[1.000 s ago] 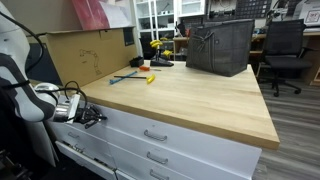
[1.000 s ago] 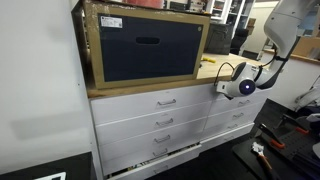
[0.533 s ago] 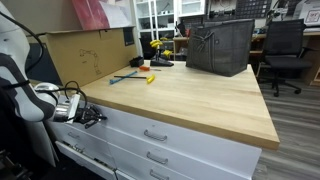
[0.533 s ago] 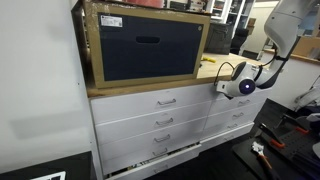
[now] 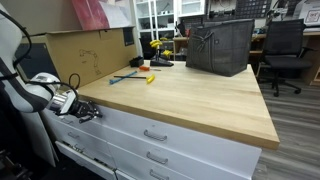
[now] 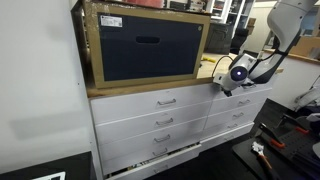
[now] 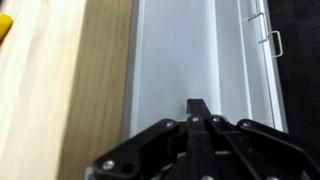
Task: Push in the left first and top drawers and the right first top drawer
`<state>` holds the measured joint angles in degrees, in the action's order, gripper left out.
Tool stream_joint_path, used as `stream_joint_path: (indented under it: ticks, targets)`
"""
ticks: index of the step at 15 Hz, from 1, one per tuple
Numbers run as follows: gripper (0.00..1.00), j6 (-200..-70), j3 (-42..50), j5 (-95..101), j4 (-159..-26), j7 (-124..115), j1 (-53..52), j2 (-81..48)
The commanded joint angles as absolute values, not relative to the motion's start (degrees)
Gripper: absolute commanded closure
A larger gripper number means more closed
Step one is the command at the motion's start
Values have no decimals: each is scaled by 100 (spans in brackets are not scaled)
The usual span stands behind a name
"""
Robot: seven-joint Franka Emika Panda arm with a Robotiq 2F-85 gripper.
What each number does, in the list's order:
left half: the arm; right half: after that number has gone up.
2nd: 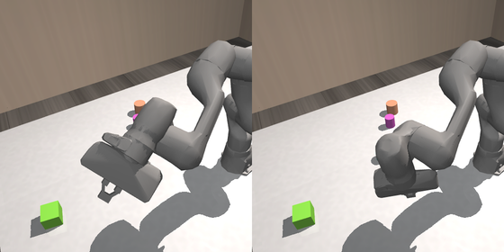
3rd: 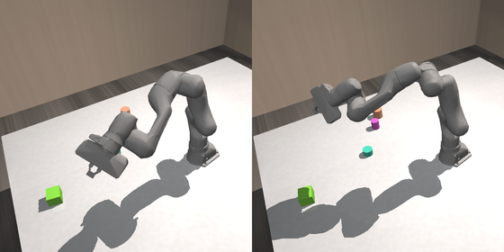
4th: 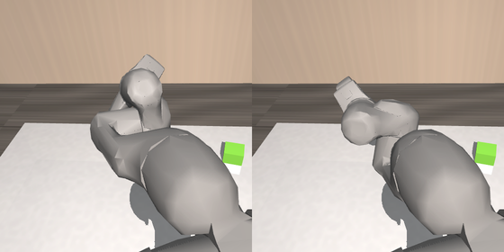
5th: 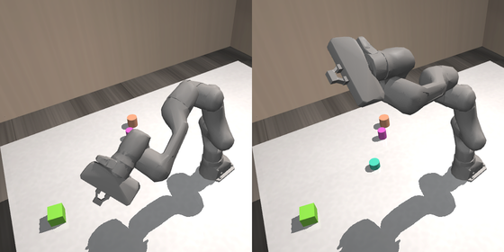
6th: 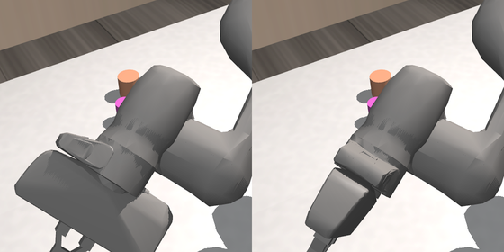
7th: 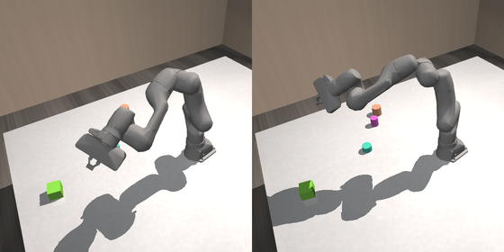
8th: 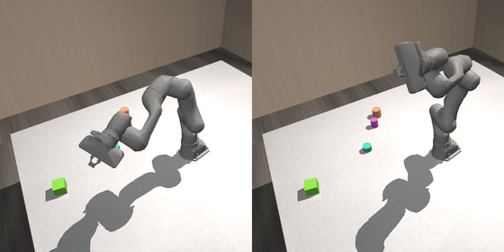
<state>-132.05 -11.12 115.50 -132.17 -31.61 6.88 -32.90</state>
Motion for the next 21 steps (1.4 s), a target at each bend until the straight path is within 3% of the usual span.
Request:
stream_joint_path:
  ticks: [1,11,14,21]
  targets:
    - [100,-13880,-1141,10335,-13741,-2570,677,-2496]
    - [100,-15193,-906,6937,-15107,-710,484,-771]
    - [100,-14981,-1179,5419,-15137,-16,730,-379]
    - [100,-14050,-678,2863,-14612,689,-23,250]
